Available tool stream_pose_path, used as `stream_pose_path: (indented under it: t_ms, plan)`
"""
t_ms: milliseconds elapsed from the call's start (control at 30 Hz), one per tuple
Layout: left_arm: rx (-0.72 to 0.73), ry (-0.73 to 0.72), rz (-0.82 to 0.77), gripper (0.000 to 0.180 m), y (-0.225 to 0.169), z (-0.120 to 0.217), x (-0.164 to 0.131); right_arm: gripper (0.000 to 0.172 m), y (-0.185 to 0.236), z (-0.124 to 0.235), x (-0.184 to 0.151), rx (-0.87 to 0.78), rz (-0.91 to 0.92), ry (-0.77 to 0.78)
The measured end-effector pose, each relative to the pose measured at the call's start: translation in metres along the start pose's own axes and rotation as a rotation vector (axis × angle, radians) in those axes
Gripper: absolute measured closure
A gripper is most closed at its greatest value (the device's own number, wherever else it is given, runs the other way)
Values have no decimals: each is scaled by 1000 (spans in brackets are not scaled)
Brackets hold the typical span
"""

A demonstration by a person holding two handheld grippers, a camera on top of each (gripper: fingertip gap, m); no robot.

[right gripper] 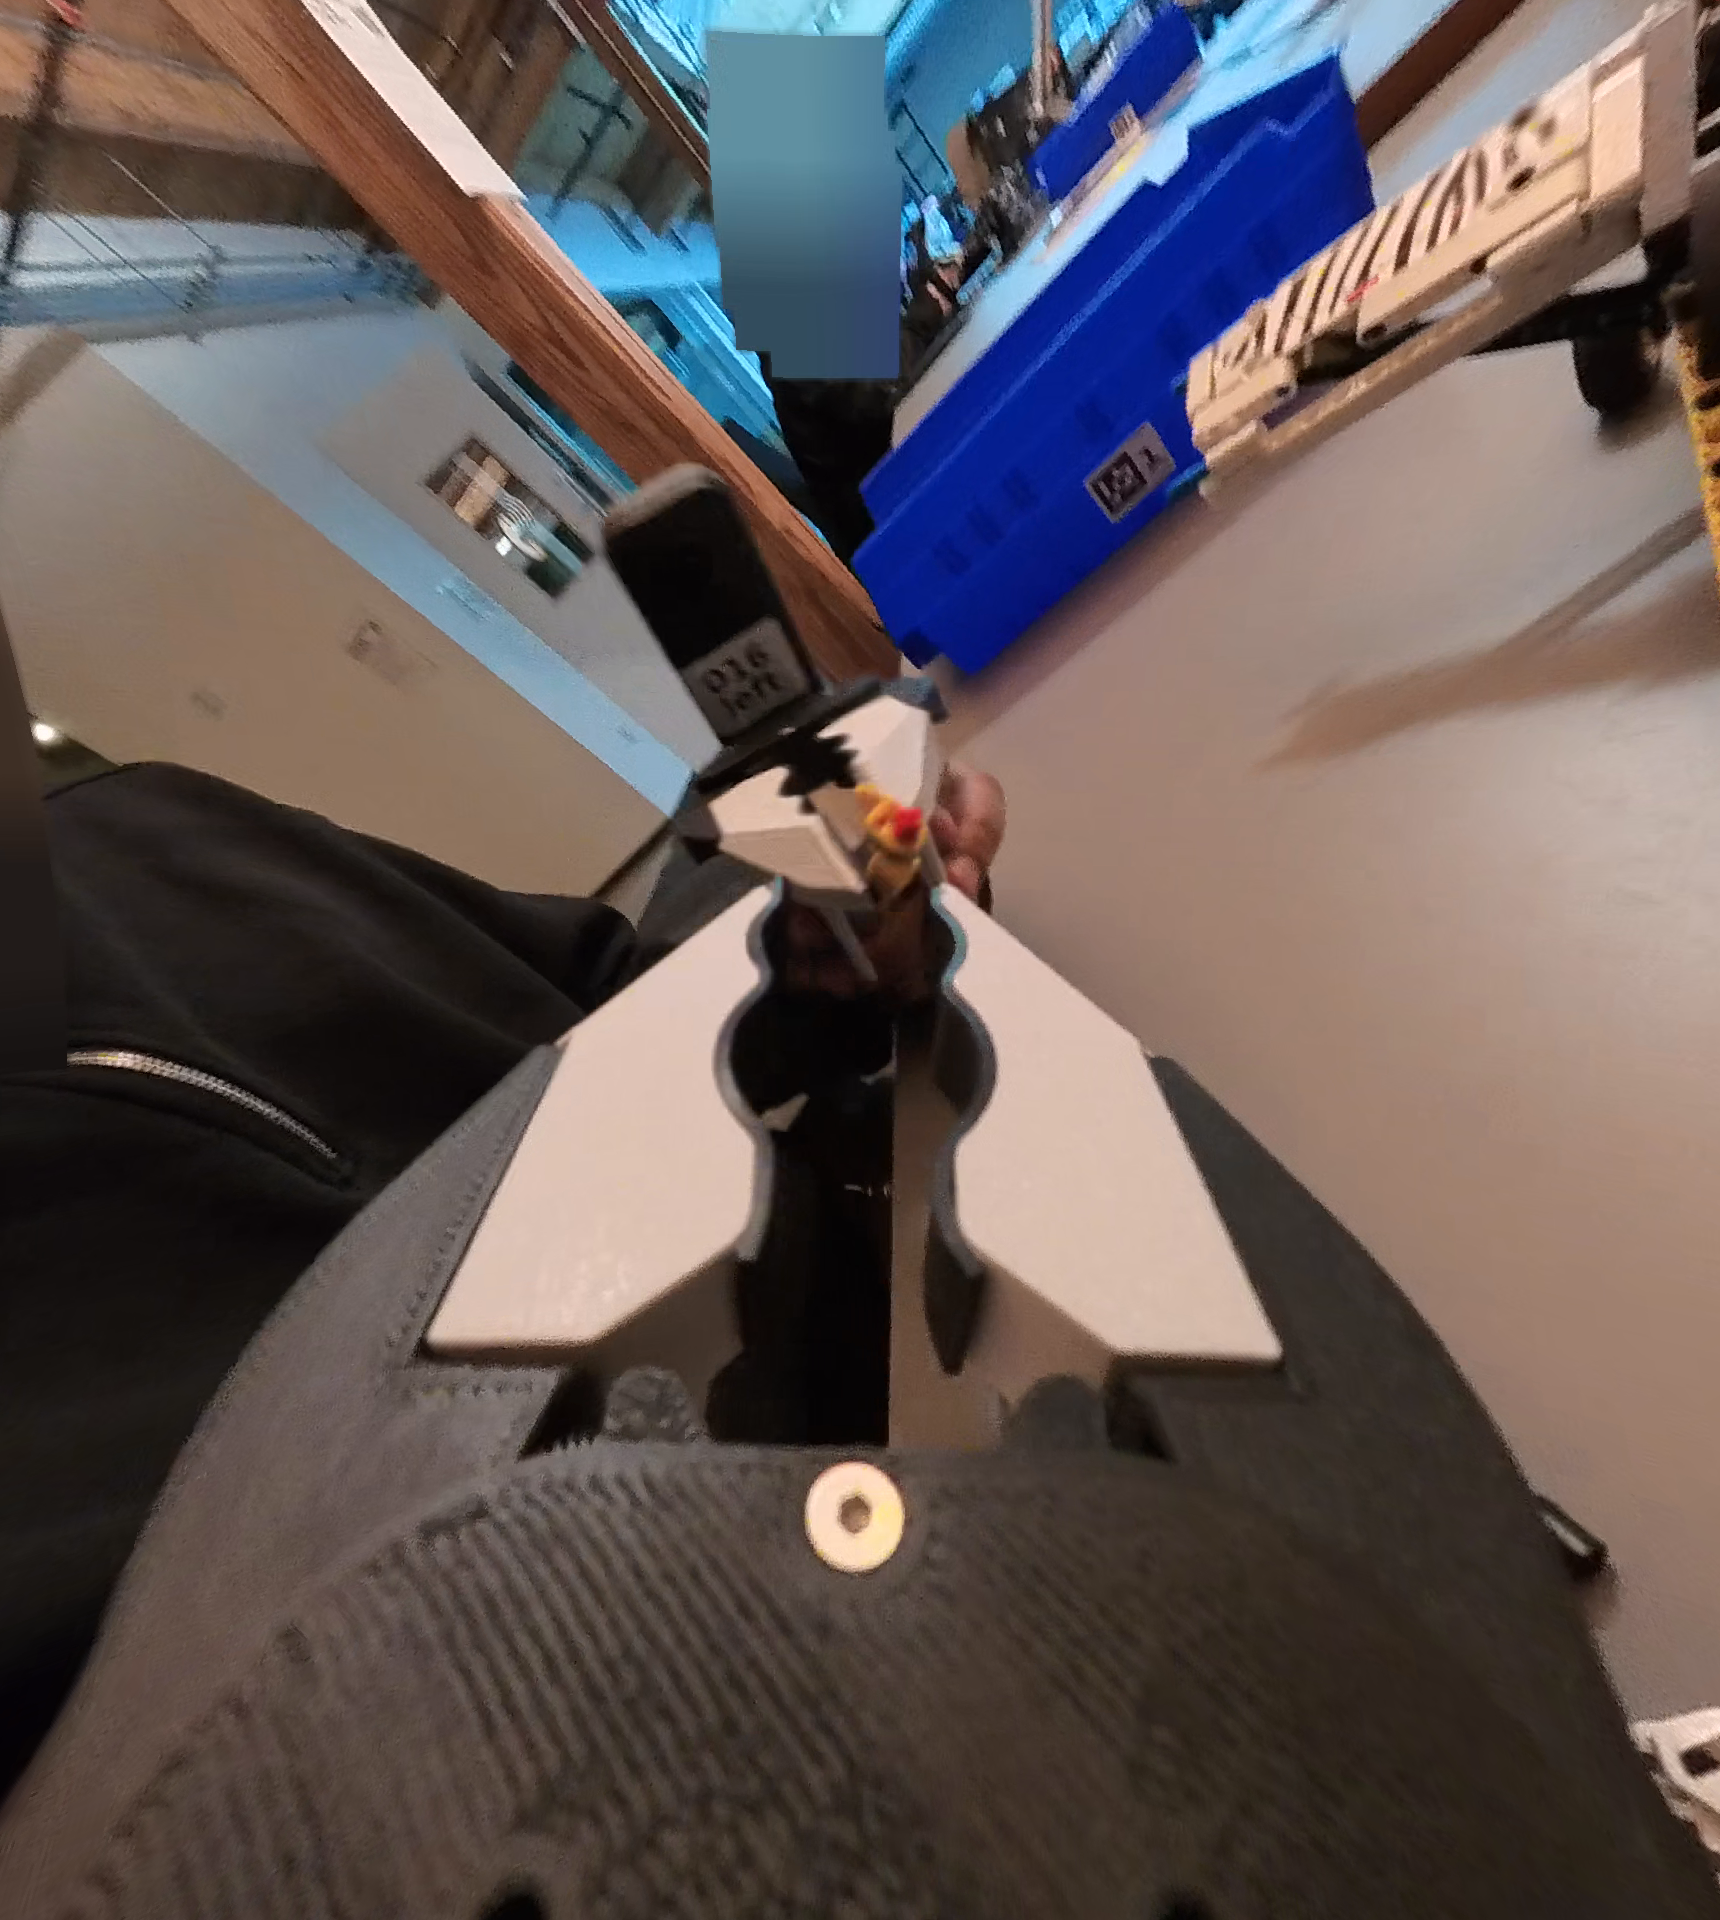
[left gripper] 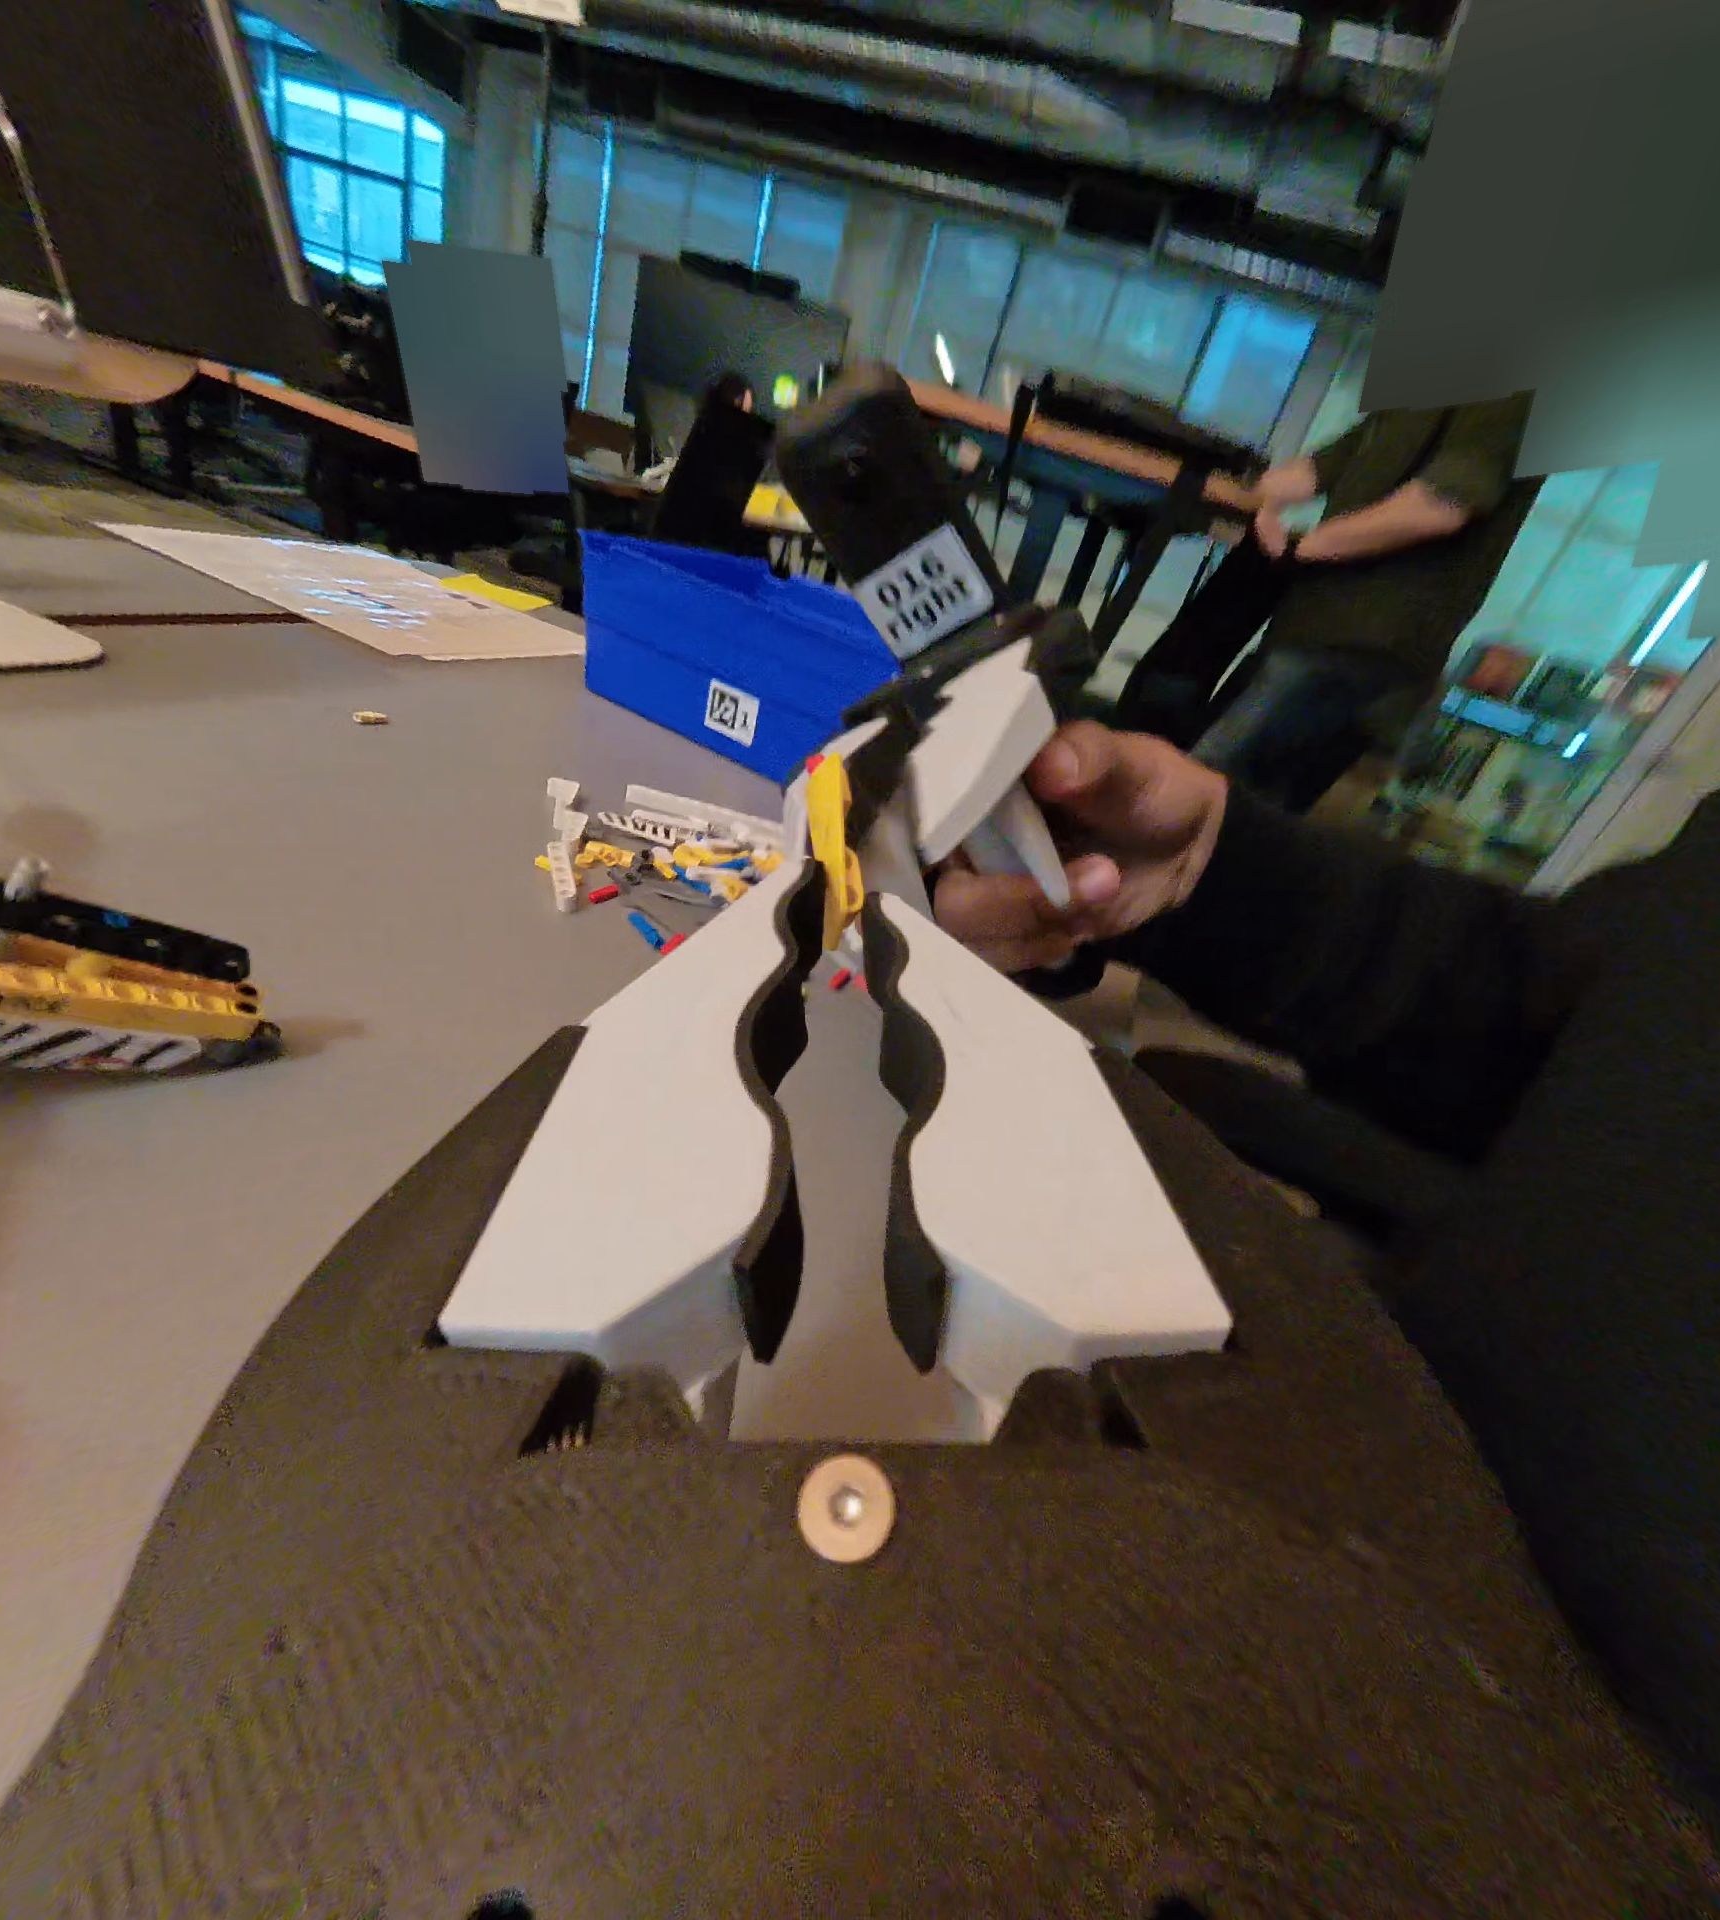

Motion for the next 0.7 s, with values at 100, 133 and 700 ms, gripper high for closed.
stream_pose_path:
  t_ms: [100,133,700]
  plan:
    - [-13,-66,115,178,11,7,1,150,-3,10,-2,15,40,-127]
    - [-18,-78,139,178,13,8,1,151,-4,13,-3,8,57,-185]
    - [-129,-95,280,178,12,-10,-6,167,-14,3,-13,77,136,-371]
Point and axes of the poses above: each gripper's, where its closed fingertips meet, z back along the fingers, x out of its top, y = z × x across the jaws, the point moved 10 cm from there along z, back along the fingers, and after that the axes turned 1 degree about -x, right-handed, at the moved point
